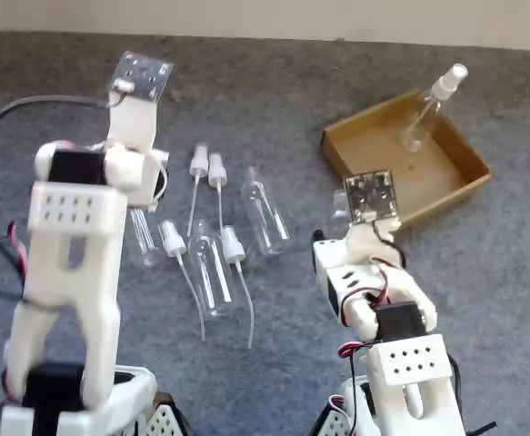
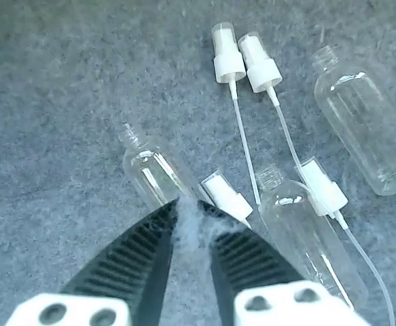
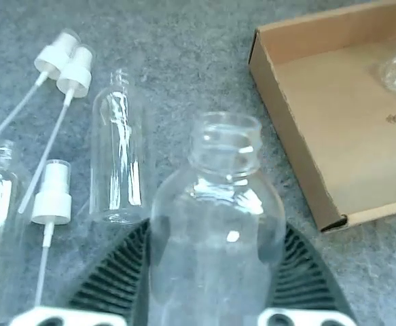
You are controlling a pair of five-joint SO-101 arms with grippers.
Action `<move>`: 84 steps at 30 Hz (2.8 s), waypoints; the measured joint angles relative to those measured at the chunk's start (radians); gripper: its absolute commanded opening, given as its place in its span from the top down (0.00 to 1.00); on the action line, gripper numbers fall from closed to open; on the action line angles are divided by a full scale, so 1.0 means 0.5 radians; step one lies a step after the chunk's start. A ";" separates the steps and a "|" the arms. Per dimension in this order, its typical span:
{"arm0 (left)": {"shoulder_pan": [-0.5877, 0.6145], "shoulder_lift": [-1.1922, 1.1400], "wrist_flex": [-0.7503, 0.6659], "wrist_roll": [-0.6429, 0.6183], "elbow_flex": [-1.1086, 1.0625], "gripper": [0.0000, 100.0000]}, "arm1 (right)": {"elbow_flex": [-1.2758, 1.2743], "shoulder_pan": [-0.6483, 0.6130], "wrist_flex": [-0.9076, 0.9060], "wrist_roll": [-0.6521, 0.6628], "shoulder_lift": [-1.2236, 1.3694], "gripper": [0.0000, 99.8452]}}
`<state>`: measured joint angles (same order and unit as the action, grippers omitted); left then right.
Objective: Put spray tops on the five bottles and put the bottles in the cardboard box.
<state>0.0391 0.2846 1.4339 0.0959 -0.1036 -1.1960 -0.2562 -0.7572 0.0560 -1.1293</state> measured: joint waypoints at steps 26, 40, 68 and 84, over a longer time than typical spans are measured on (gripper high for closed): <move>-0.172 -2.206 0.423 0.000 2.167 0.87 | -0.445 0.000 0.856 -0.003 -0.012 0.88; -0.123 -2.903 0.423 0.000 2.934 0.87 | -0.574 0.000 0.856 -0.003 -0.015 0.88; -0.120 -3.060 0.288 0.000 2.989 0.87 | -0.592 0.000 0.856 -0.003 -0.015 0.88; -0.120 -3.060 0.353 -0.006 2.989 0.95 | -0.592 0.000 0.856 -0.003 -0.015 0.88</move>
<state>-0.0207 -1.2451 1.6103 0.0928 1.3909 -1.4922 -0.2562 -0.3291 0.0545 -1.1370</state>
